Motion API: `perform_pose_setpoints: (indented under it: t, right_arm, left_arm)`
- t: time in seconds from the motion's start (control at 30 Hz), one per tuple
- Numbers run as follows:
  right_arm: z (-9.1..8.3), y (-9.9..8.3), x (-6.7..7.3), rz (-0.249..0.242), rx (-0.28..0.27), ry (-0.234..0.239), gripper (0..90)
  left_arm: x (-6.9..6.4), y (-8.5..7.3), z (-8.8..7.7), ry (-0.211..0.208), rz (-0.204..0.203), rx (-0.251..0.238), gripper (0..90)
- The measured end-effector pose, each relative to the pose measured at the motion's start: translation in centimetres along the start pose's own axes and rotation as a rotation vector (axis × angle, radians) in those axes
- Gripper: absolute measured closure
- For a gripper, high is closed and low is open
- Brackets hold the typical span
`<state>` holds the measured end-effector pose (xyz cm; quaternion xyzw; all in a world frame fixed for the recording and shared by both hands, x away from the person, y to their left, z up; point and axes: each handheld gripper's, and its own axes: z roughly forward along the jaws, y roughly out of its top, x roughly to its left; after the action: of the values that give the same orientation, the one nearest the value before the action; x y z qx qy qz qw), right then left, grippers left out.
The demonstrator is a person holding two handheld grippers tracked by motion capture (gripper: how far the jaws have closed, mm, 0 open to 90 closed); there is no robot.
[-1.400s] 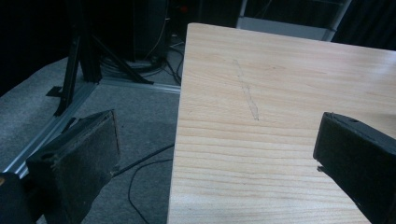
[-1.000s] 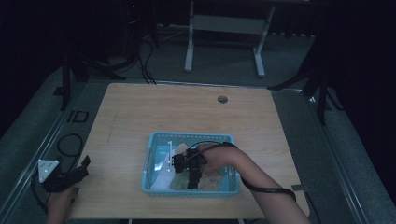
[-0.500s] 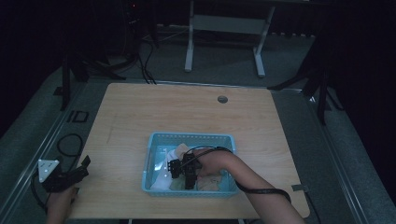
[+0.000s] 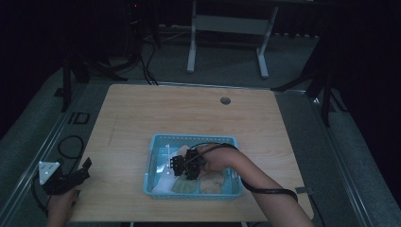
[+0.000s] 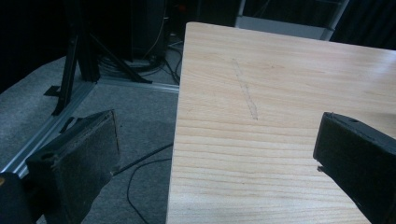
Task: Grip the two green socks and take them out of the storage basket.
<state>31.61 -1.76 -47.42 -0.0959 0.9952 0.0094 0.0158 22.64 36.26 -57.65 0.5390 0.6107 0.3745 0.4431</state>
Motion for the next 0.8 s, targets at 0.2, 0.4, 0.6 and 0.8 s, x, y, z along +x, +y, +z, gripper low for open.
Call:
perform_pose_setpoints:
  t: [0.2,0.4,0.6,0.8]
  right_arm:
    - [-2.2,-0.3,-0.2,0.012,-0.004,-0.011,83.0]
    - [-4.3,-0.8,-0.2,0.019,-0.019,-0.020,83.0]
    - [-6.0,-1.5,-0.1,0.029,-0.048,-0.031,83.1]
    - [-7.6,-2.3,-0.1,0.040,-0.068,-0.041,83.3]
  left_arm:
    - [0.0,0.0,0.0,0.000,-0.001,-0.002,0.7]
    - [0.0,0.0,0.0,0.000,0.001,0.001,0.7]
    - [0.0,0.0,0.0,0.000,0.001,0.003,0.7]
    - [0.0,0.0,0.0,0.002,0.001,0.008,0.7]
